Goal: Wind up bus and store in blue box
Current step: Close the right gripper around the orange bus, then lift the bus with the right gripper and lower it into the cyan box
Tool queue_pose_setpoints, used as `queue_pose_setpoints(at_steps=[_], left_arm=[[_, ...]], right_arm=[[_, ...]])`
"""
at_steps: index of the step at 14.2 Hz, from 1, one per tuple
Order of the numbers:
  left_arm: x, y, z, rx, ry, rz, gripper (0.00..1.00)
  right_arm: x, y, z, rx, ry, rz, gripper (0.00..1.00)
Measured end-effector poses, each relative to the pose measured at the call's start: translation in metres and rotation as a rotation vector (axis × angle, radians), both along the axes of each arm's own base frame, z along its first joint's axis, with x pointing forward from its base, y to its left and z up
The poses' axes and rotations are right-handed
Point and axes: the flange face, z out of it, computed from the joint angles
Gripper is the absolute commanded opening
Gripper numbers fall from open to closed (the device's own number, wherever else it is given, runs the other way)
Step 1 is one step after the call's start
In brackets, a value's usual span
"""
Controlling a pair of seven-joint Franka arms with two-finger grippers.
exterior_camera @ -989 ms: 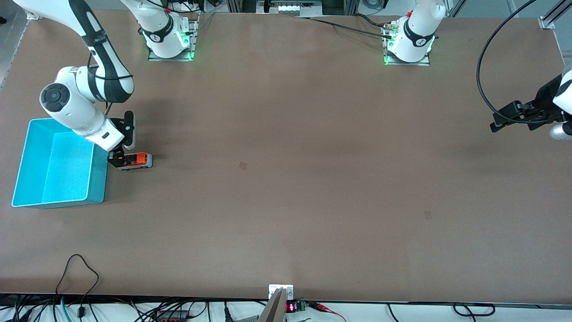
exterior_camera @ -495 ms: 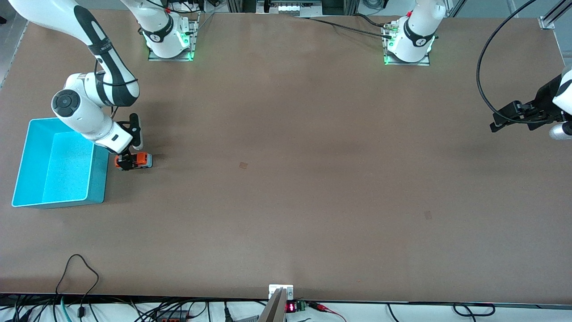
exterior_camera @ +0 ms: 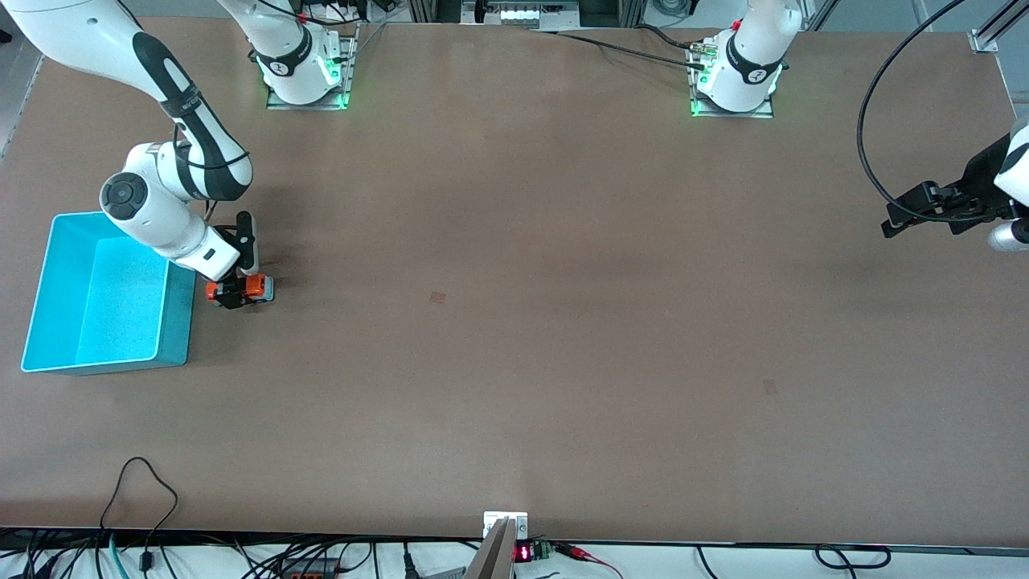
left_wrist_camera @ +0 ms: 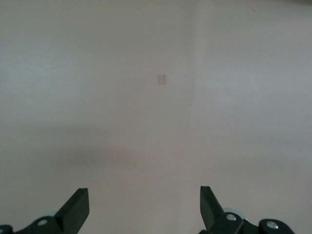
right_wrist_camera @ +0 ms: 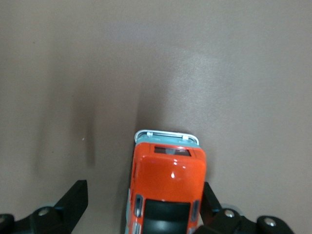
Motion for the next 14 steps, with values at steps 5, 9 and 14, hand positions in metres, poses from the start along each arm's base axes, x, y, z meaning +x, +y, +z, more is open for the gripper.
queue_pose_setpoints(at_steps=[5,9,14], left_arm=[[0.000,0.000,0.000,0.000,0.001,0.000,1.00],[0.000,0.000,0.000,0.000,-0.001,0.000,1.00],[0.000,-0.003,0.000,0.000,-0.001,-0.006,1.00]], right_arm=[[0.005,-0.004,0.003,0.005,-0.029,-0.018,0.00],[0.014,-0.022,0.013,0.073,-0.079,-0.228,0.00],[0.038,0.025,0.067,0.145,-0.133,-0.609,0.00]])
